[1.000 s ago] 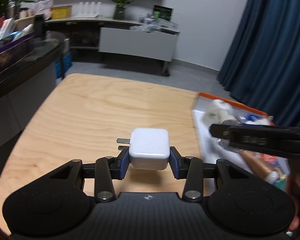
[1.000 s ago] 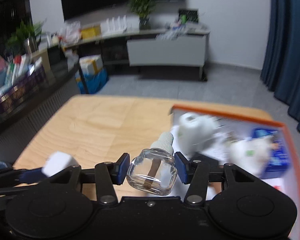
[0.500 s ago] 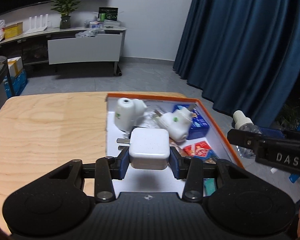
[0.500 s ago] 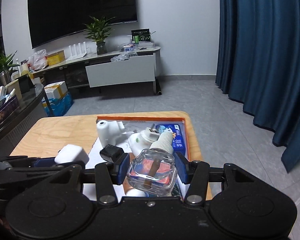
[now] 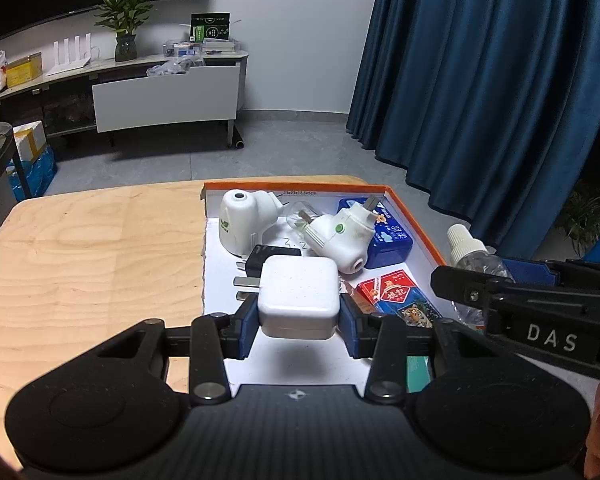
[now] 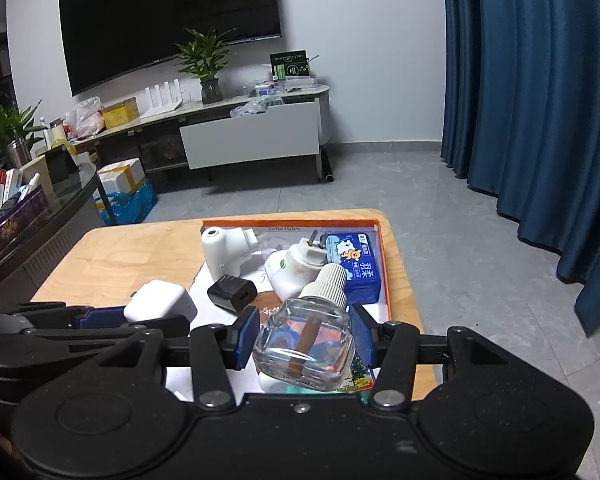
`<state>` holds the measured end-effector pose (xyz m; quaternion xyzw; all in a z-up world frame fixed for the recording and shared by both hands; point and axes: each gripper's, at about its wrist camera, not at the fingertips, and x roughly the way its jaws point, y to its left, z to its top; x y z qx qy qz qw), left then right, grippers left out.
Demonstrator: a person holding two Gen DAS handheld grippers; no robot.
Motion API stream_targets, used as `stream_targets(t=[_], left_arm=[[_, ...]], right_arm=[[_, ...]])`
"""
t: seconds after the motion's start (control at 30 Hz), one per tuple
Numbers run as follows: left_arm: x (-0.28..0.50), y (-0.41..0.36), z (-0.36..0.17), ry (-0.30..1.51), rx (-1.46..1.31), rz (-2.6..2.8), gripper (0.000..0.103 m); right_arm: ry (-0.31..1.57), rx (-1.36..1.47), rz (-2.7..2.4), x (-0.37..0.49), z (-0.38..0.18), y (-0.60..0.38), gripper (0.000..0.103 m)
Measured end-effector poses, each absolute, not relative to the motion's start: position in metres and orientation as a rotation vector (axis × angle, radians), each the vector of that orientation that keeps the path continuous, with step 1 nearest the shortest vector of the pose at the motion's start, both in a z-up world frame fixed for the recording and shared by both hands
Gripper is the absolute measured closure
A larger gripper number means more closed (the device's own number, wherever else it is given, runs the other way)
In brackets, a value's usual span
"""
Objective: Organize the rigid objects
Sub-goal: 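Carry the charger and bottle into the tray and open both tools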
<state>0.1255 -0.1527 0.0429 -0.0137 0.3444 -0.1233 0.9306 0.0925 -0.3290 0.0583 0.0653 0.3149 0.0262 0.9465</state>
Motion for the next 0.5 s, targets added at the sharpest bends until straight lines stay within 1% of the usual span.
stream_targets(t=[0.4,0.47,0.5], left_arm=[[0.135,-0.156,0.029,0.739,-0.035,-0.250,0.061],[0.139,-0.156,0.025,0.751,-0.048,-0.268,0.060],[0.142,-0.157,0.023,0.761,-0.054,-0.279,0.060]], right_arm=[[0.689,0.119,0.050,0.105,0.042,-0.327,0.043],[0.706,0.114,0.049,0.109,0.037,-0.327,0.038],[0.713,0.117,0.052,0.110,0.036,-0.327,0.033]])
